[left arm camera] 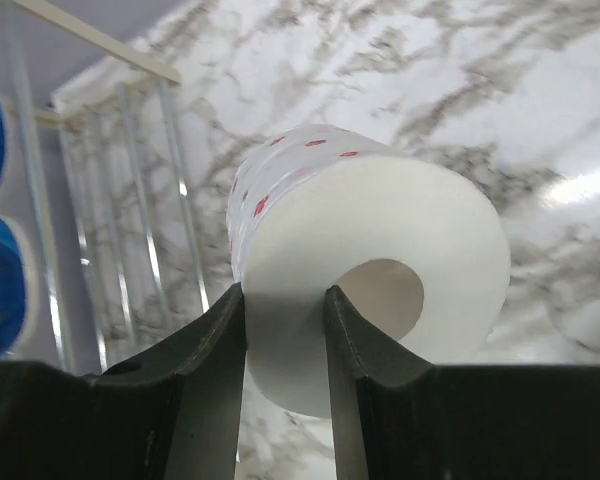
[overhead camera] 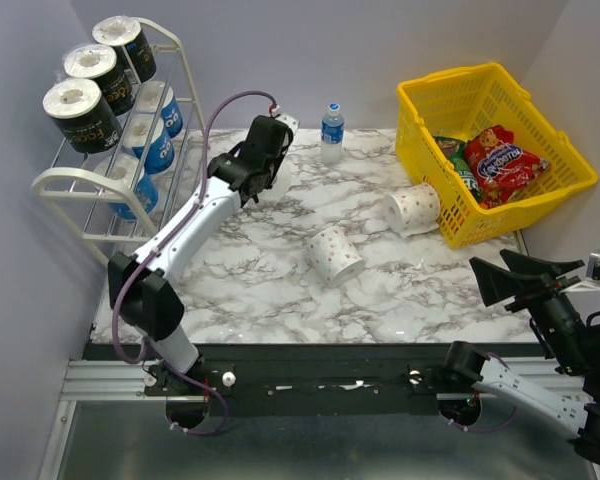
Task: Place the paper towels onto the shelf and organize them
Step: Place the paper towel at the center of the board, then pick up the paper towel from the center of the board.
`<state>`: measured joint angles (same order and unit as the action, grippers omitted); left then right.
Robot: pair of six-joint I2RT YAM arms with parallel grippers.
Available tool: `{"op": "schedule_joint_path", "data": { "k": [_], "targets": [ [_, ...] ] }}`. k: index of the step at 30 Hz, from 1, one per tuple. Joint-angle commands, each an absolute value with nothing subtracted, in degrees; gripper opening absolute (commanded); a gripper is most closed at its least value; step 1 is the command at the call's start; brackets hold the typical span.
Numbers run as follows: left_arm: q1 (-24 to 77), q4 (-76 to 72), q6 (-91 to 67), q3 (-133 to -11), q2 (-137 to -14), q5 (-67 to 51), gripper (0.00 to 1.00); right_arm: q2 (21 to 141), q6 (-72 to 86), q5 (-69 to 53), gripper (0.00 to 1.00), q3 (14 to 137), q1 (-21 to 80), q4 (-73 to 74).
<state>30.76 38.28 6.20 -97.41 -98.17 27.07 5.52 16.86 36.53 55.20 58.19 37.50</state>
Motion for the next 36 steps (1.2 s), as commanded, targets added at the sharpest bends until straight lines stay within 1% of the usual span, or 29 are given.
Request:
{"op": "schedule_joint_path", "data": {
  "k": [1, 6, 9, 12, 14, 15, 16, 18, 19, 23, 30, 36],
  "targets": [
    [30.85, 43.95, -5.09, -88.35, -89.41, 11.96, 0.27, 4.13, 19.77, 32.79, 1.00, 56.16, 58.62, 42.36],
    [29.80, 40.27, -9.49, -77.46, -84.82, 7.49, 0.27, 4.04, 18.90, 31.91, 1.00, 58.18, 58.62, 42.97],
    [27.08, 37.80, -12.20, -72.97, -83.76, 4.06, 0.29, 4.48, 18.20, 32.25, 1.00, 60.38, 58.54, 44.29],
    [25.84, 36.57, -13.71, -70.15, -84.20, 2.73, 0.33, 4.39, 17.75, 32.52, 1.00, 61.00, 58.62, 45.09],
    [25.84, 36.65, -14.06, -69.70, -84.90, 3.07, 0.44, 3.96, 17.67, 33.31, 1.00, 61.00, 58.54, 45.61],
    [25.84, 37.61, -14.06, -70.05, -84.99, 3.77, 0.51, 3.87, 17.93, 33.40, 1.00, 61.26, 58.62, 45.96],
    [25.84, 37.97, -13.54, -70.31, -84.47, 5.78, 0.67, 3.78, 18.19, 33.57, 1.00, 61.52, 58.54, 46.23],
    [25.93, 37.71, -12.84, -70.40, -82.63, 8.16, 0.79, 3.69, 18.89, 33.66, 1.00, 61.61, 58.62, 47.02],
    [26.62, 37.18, -12.40, -70.23, -80.18, 9.39, 0.83, 3.60, 19.07, 33.84, 1.00, 61.61, 58.54, 47.02],
    [31.18, 35.07, -5.21, -68.56, -76.30, 17.47, 0.82, 4.04, 19.60, 34.10, 1.00, 61.52, 58.62, 47.11],
    [40.59, 34.72, -2.55, -66.09, -78.39, 22.67, 0.83, 7.56, 19.95, 34.98, 1.00, 64.68, 58.54, 49.22],
    [41.48, 32.79, -1.50, -64.61, -81.03, 25.66, 0.84, 8.09, 21.00, 36.39, 1.00, 65.56, 58.62, 50.01]
  ]
}}
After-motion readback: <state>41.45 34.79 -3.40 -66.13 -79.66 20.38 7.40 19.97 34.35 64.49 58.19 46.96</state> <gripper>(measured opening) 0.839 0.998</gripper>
